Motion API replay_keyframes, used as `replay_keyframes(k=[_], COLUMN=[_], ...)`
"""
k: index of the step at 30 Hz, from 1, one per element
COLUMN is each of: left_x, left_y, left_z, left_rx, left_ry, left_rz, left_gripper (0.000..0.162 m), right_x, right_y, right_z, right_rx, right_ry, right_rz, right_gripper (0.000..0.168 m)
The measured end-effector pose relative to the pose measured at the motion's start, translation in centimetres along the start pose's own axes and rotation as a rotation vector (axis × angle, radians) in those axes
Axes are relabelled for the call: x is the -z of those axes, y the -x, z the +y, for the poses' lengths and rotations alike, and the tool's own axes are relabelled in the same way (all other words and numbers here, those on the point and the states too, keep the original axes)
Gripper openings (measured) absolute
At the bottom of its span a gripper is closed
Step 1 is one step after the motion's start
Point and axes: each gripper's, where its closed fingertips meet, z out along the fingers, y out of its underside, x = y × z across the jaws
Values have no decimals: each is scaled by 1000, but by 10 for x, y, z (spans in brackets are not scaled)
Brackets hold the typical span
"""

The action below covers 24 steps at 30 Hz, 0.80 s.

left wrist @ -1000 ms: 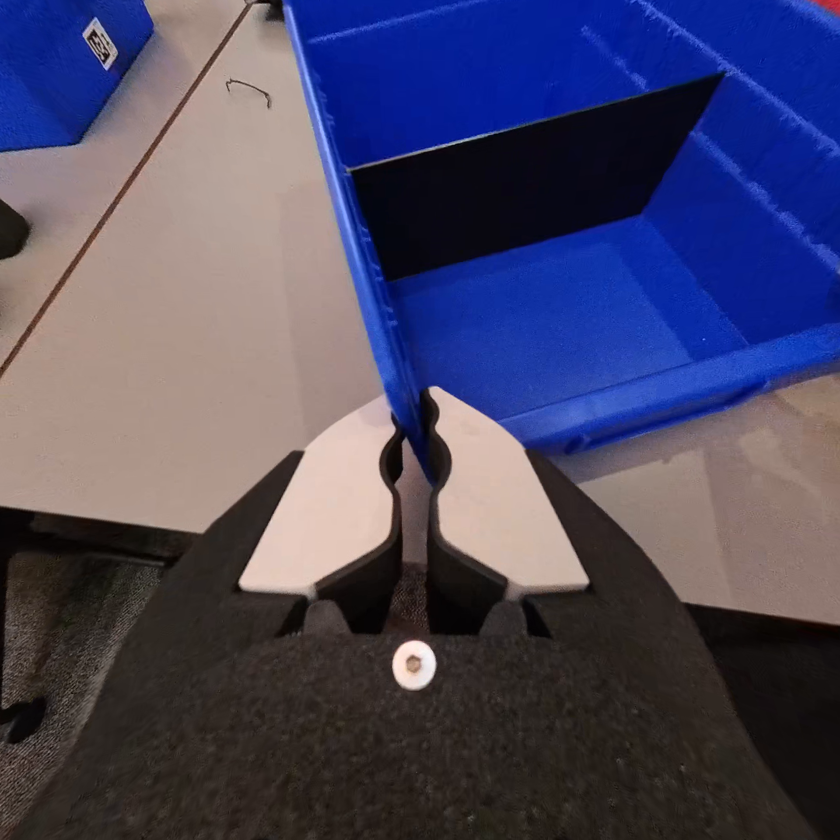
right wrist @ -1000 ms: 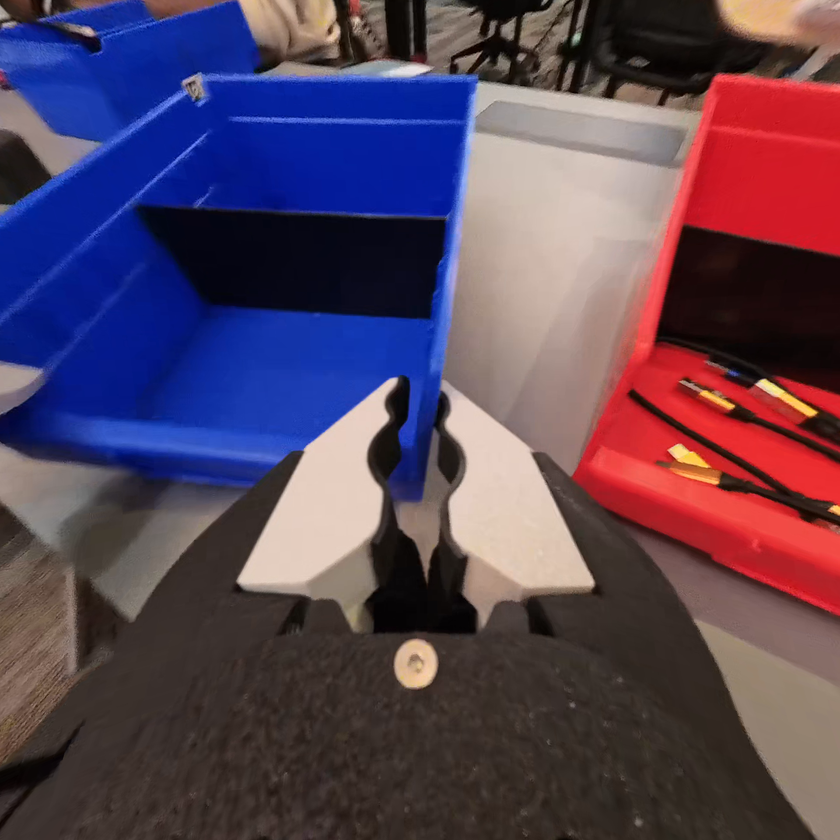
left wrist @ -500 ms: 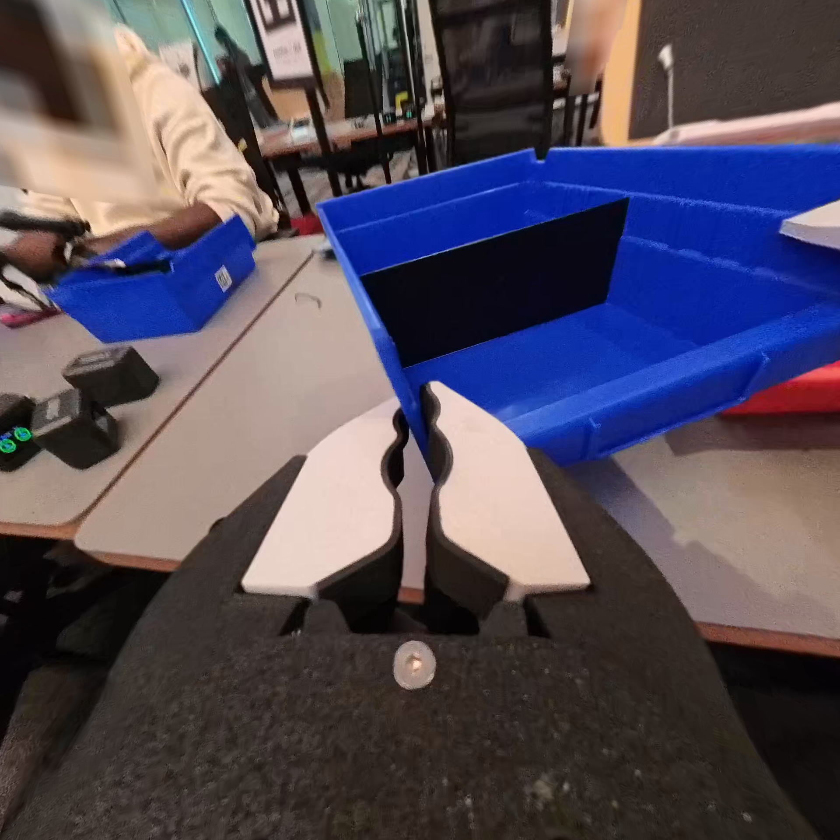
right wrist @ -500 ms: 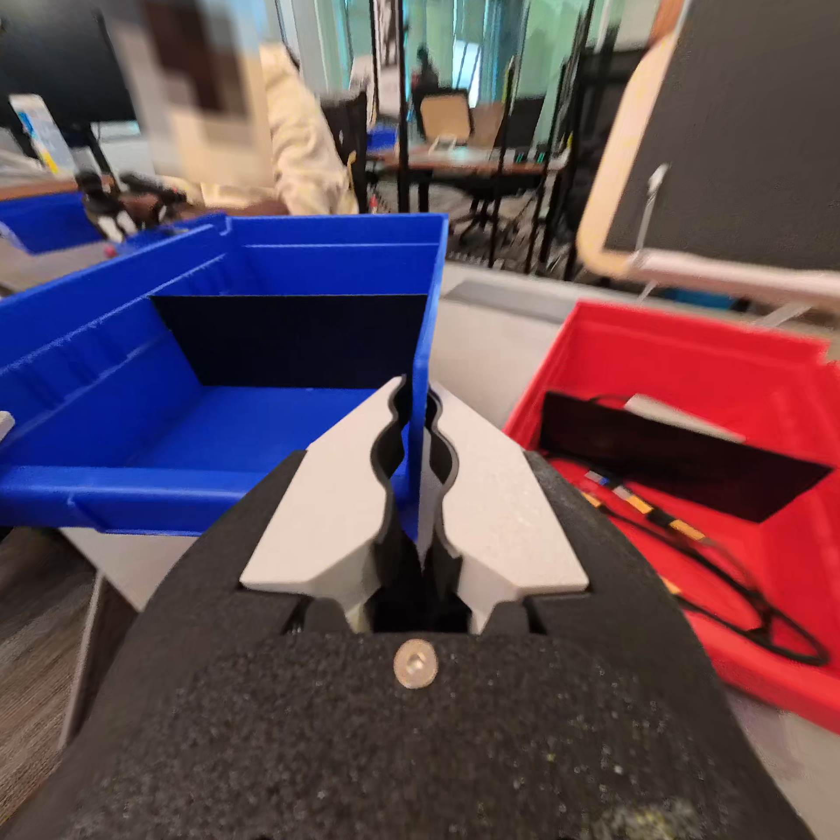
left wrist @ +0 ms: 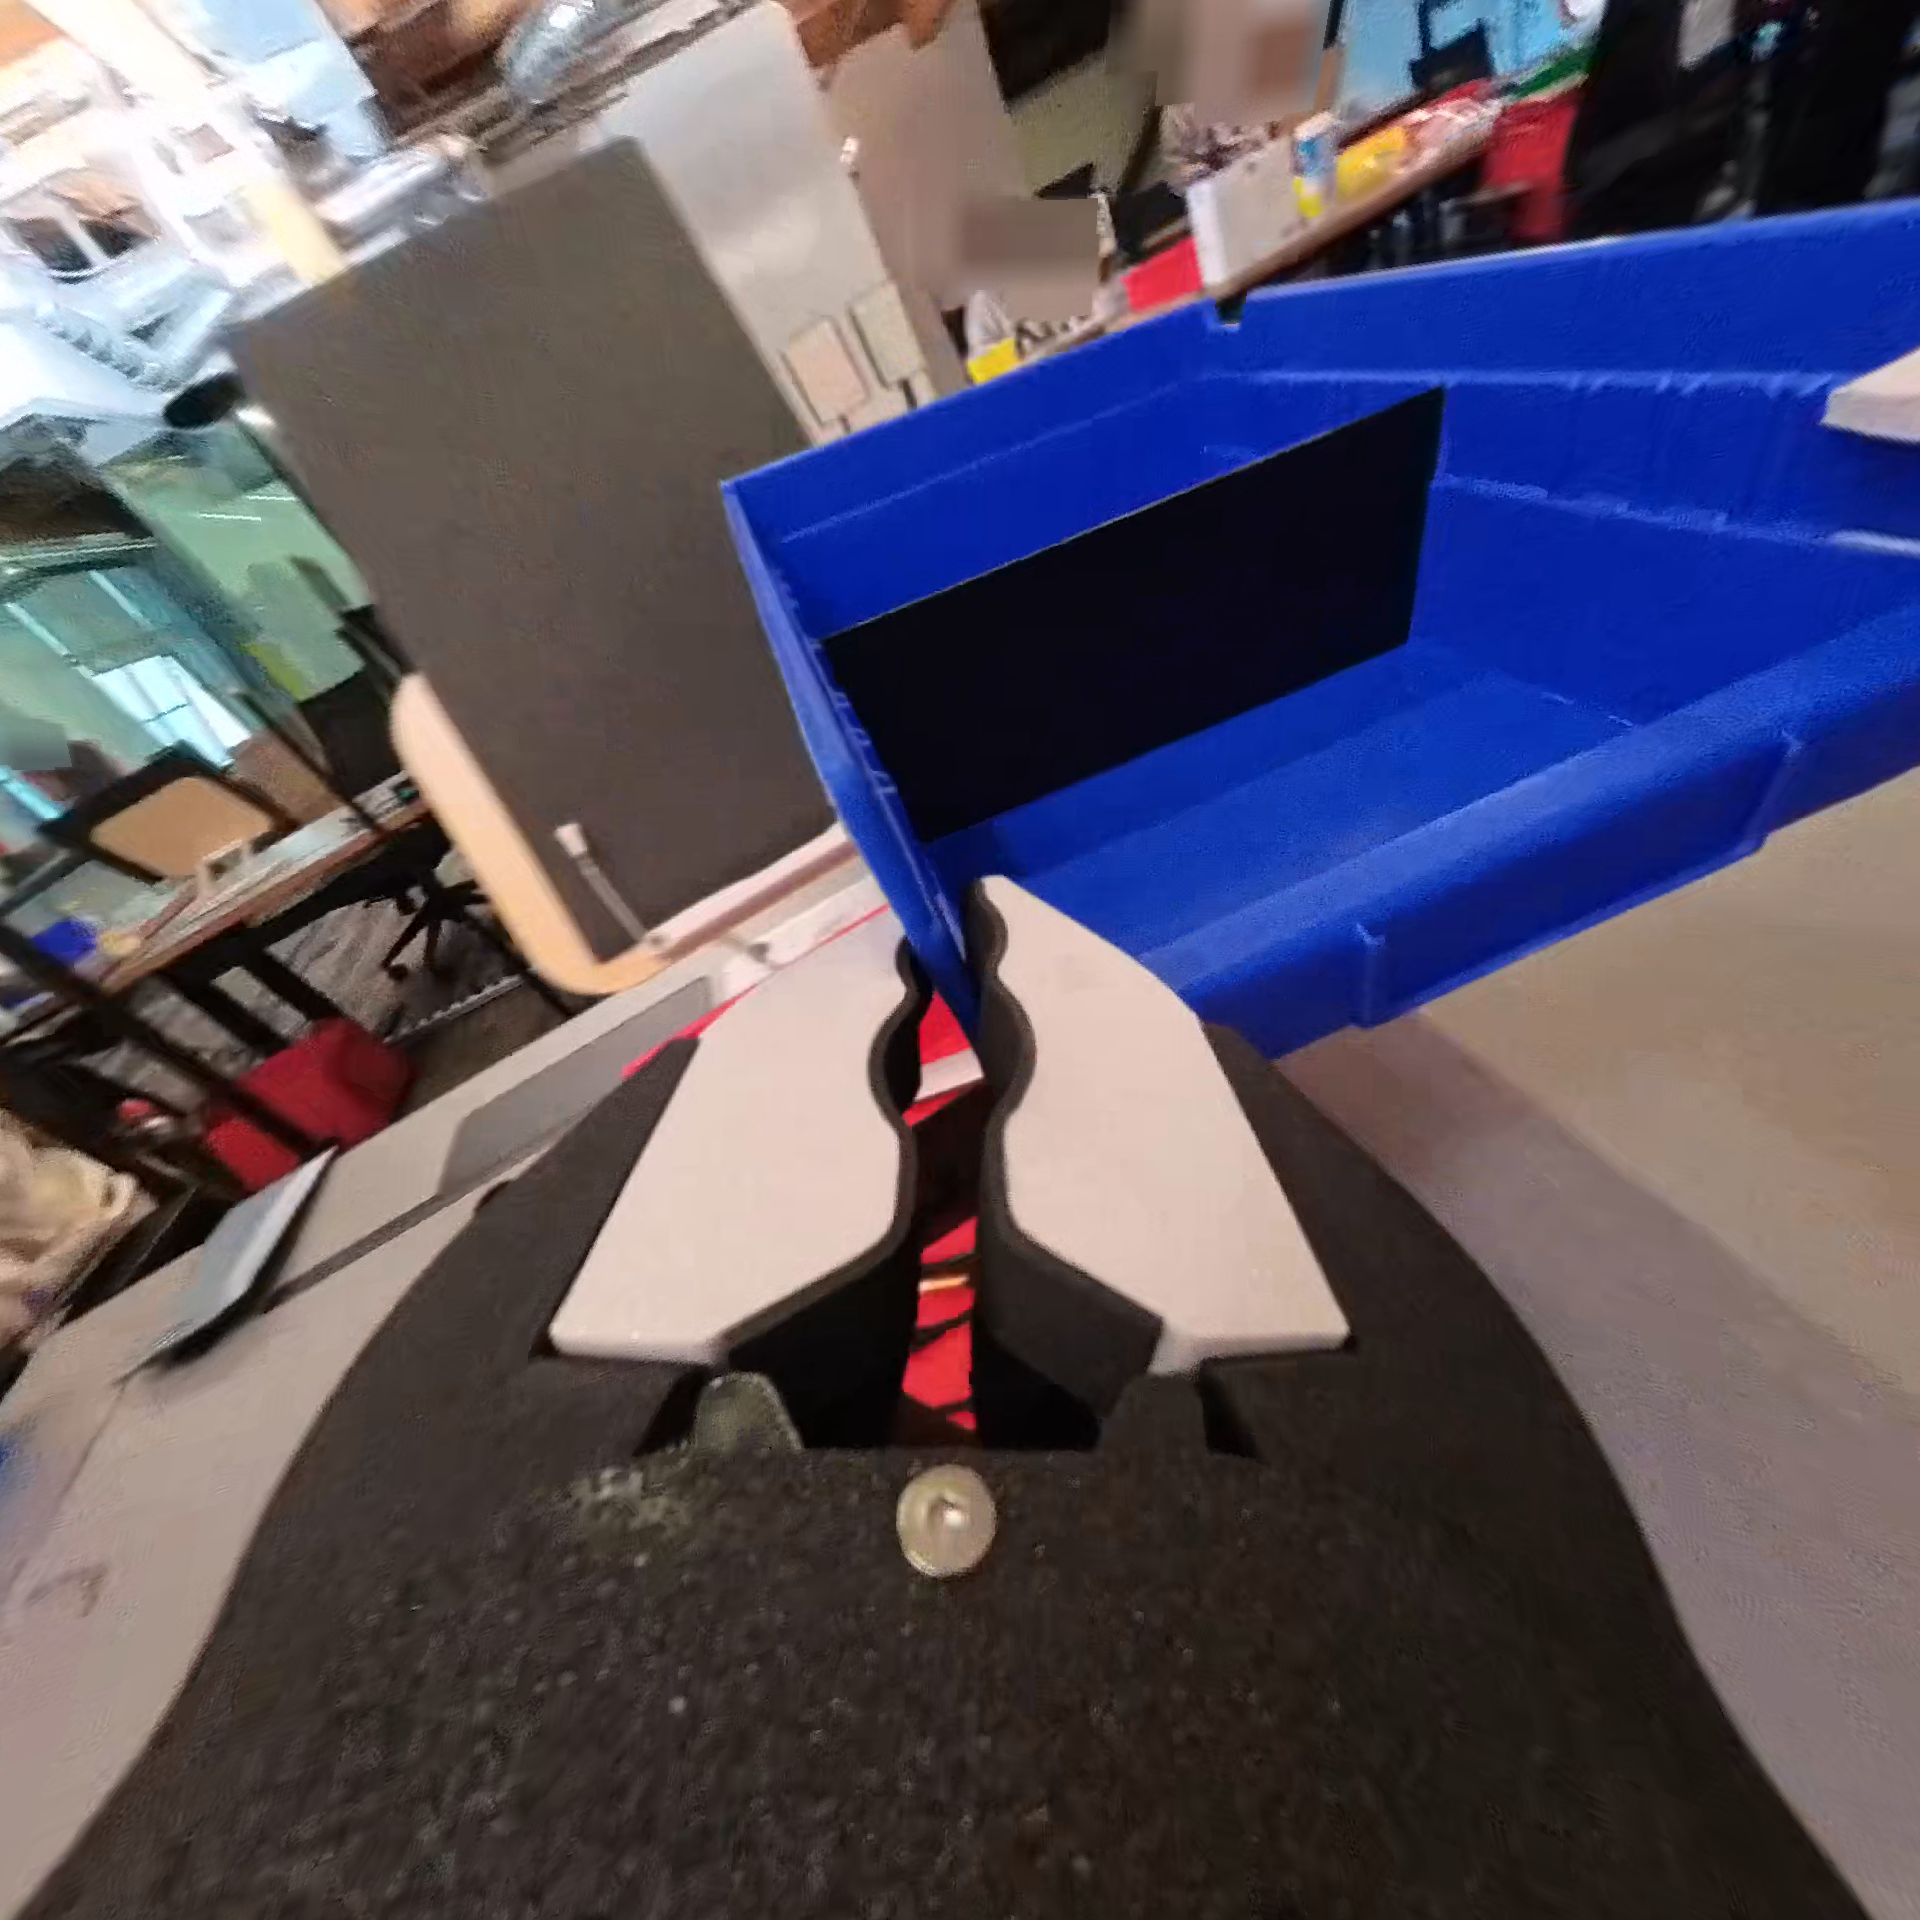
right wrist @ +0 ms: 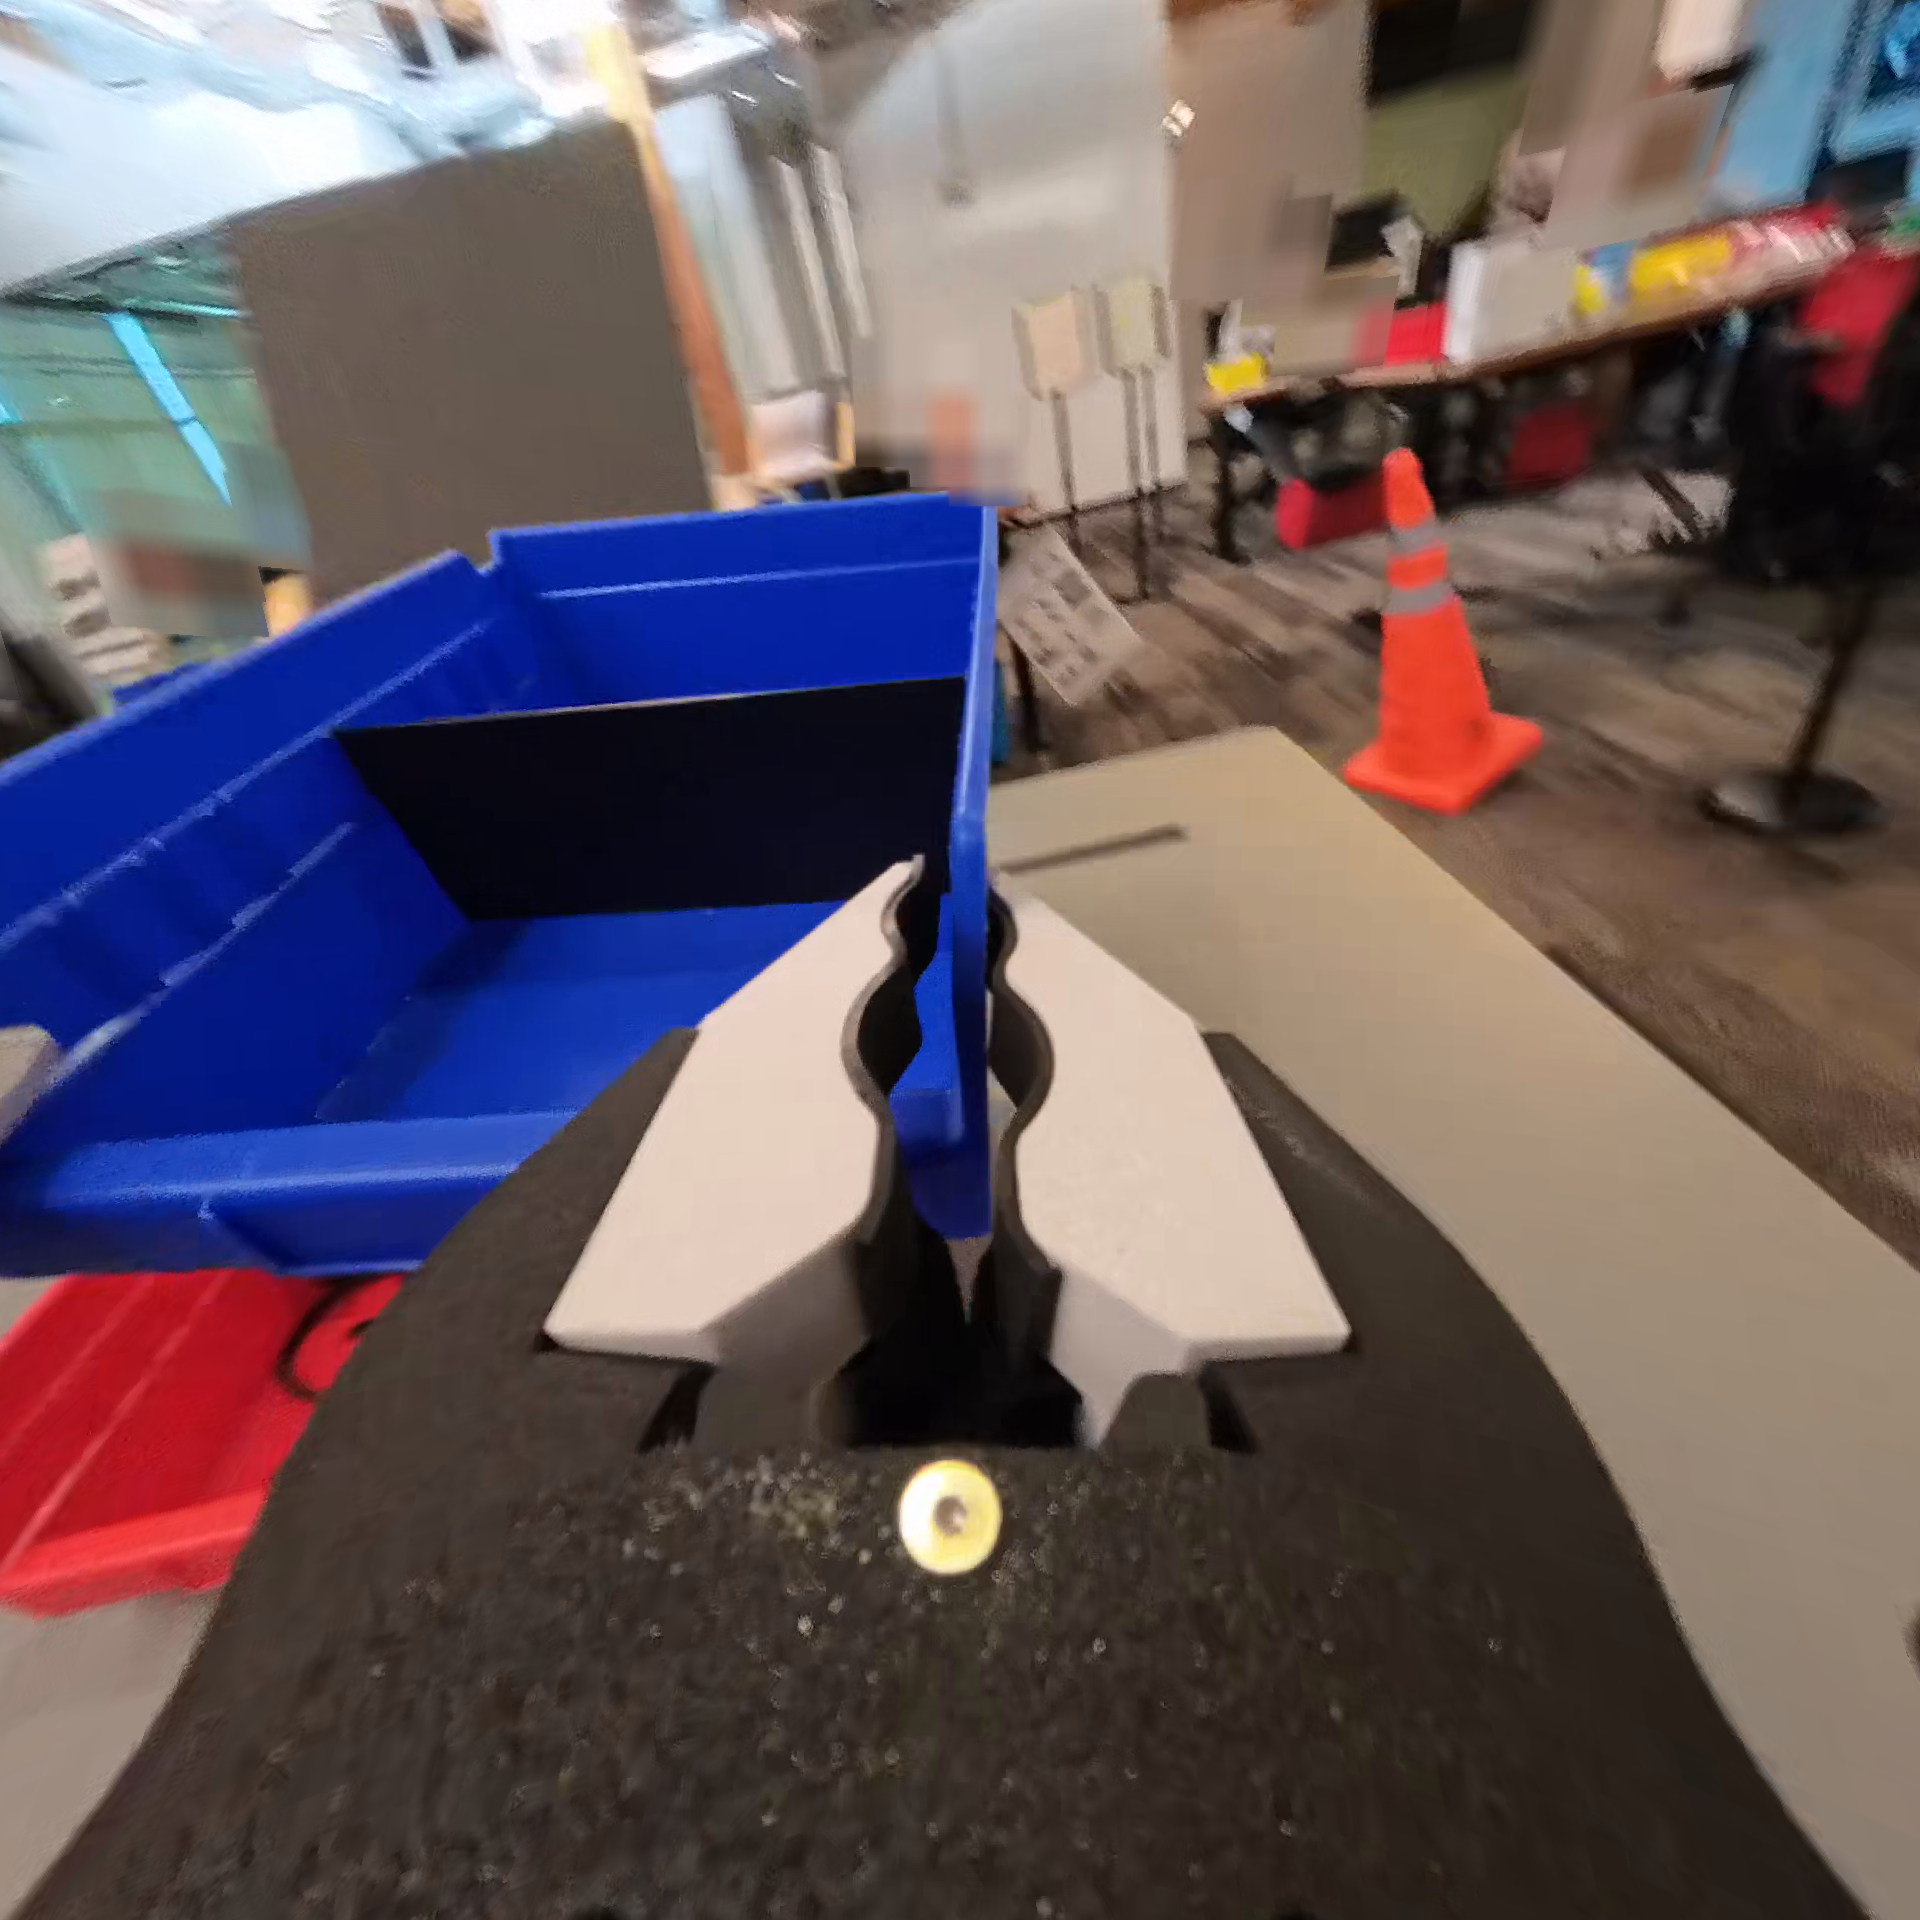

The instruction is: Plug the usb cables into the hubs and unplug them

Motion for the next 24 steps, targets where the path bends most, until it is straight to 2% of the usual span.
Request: replay_keyframes(k=[2,4,8,12,16,20,22,24], left_x=[-40,-70,-92,-99,-102,-96,-88,-71], left_y=[-57,-105,-163,-173,-180,-183,-186,-180], left_z=[6,26,68,96,120,117,109,96], left_rx=[17,64,165,185,267,304,336,432], left_ry=[35,80,137,179,299,323,303,258], left_rz=[74,109,109,64,166,252,309,395], left_gripper=[5,5,5,5,8,15,25,20], right_x=[-11,-25,-47,-66,-78,-86,-90,-90], right_y=[-61,-105,-147,-152,-153,-154,-156,-159], right_z=[16,41,78,111,135,140,139,138], right_rx=[-71,-85,-37,-140,-84,-86,-114,-143], right_ry=[23,98,190,242,343,360,342,340], right_rz=[57,94,109,35,41,62,73,76], right_gripper=[4,4,3,3,4,6,9,13])
